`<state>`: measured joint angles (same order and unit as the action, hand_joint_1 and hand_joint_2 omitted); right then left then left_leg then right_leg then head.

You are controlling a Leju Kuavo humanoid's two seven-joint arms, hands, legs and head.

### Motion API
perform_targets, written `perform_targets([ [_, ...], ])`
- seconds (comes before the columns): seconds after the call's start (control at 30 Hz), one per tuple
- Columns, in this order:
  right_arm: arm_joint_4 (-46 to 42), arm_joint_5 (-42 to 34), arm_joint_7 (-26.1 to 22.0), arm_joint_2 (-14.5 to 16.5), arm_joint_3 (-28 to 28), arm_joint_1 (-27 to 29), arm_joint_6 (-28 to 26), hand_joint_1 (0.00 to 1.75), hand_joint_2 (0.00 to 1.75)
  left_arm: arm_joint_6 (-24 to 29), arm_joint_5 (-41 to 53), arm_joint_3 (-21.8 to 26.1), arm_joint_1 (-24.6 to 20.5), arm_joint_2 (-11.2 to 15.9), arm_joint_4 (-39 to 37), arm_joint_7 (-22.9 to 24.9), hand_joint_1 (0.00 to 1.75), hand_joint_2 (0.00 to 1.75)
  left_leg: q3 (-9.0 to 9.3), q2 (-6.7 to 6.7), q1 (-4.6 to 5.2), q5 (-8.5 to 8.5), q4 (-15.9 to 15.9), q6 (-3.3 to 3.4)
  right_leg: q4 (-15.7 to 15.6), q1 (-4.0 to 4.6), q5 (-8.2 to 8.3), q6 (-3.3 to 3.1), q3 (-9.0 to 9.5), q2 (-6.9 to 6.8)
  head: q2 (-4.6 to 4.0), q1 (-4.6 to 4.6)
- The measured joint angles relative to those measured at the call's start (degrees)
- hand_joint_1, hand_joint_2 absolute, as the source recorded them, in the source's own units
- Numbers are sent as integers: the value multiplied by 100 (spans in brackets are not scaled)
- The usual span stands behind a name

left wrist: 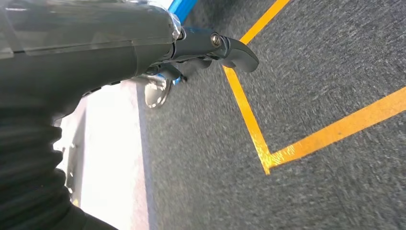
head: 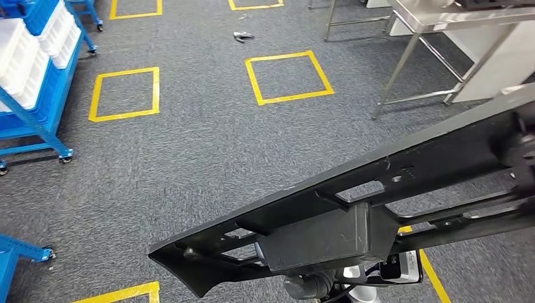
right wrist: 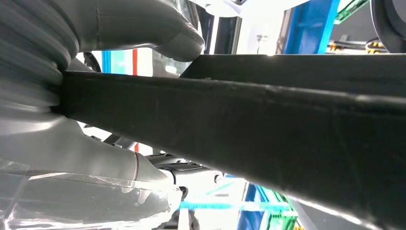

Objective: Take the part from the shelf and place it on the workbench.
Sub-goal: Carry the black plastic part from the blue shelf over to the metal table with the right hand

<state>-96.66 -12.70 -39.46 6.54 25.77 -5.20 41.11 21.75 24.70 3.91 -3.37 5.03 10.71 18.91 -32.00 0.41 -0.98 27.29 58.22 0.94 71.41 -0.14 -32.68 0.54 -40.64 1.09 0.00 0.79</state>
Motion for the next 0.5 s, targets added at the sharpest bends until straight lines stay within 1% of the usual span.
perform_targets([
  [0.03,3,10,-8,-5,0,3,0,175,175,25,7,-2,3,1,0,37,0,175,0,63,8,5,1,6,250,-9,-65,6,-123,-34,0,0],
  [0.07,5,20,-11,-11,0,5,-2,175,175,92,10,-1,2,2,0,92,0,175,3,124,13,12,2,10,309,-15,-26,4,-152,-54,0,0],
  [0.1,7,28,-13,-15,0,5,-7,175,175,209,24,1,-1,2,0,159,0,175,12,178,18,20,2,8,143,-15,113,-7,-64,-79,0,1],
  [0.13,4,34,-9,-17,0,4,-21,175,175,390,70,2,-4,2,0,247,0,175,28,228,22,30,1,3,-200,-8,308,-31,119,-128,0,1],
  [0.17,-4,36,10,-18,1,1,-49,175,175,661,197,1,-2,-1,4,381,0,175,46,272,29,42,1,-9,-599,16,462,-63,333,-232,0,0],
  [0.2,-17,34,46,-17,1,-7,-87,175,175,978,439,1,12,-4,27,575,0,175,59,313,40,58,5,-30,-936,49,567,-97,507,-329,0,0],
  [0.23,-34,26,94,-15,2,-16,-131,175,175,1299,813,15,44,-5,94,830,0,175,70,357,48,71,5,-52,-1148,82,609,-124,611,-394,0,-1],
  [0.27,-50,6,152,-13,3,-24,-173,175,175,1563,1297,49,89,-5,200,1091,0,175,80,405,56,83,1,-77,-1235,110,599,-143,644,-418,0,-2],
  [0.3,-63,-23,207,-10,4,-30,-211,175,175,1718,1889,121,137,-7,333,1292,0,175,93,457,62,91,-7,-104,-1254,120,605,-157,640,-370,0,-2],
  [0.33,-80,-56,256,-7,5,-31,-243,175,175,1793,2523,248,176,-13,472,1417,0,175,102,480,63,106,-12,-131,-1278,98,619,-177,649,-316,0,-4],
  [0.37,-94,-90,297,-5,7,-37,-274,175,175,1816,3158,438,199,-28,593,1449,0,175,100,428,61,148,23,-158,-1309,75,634,-200,667,-270,0,-5],
  [0.4,-110,-113,324,1,15,-49,-303,175,175,1825,3775,693,215,-54,699,1425,0,175,54,332,59,240,149,-179,-1340,52,649,-226,686,-230,0,-8],
  [0.43,-124,-127,339,8,27,-61,-331,175,175,1830,4309,1010,230,-92,798,1373,0,175,-59,208,52,394,405,-196,-1363,31,661,-250,703,-190,0,-11],
  [0.47,-132,-131,342,15,43,-70,-355,175,175,1834,4741,1353,247,-140,885,1307,0,175,-220,98,43,577,763,-206,-1368,33,661,-266,708,-143,0,-13],
  [0.5,-139,-127,341,21,61,-70,-378,175,175,1836,5067,1701,264,-190,957,1237,0,175,-412,48,37,744,1162,-215,-1364,36,661,-277,707,-83,0,-15],
])
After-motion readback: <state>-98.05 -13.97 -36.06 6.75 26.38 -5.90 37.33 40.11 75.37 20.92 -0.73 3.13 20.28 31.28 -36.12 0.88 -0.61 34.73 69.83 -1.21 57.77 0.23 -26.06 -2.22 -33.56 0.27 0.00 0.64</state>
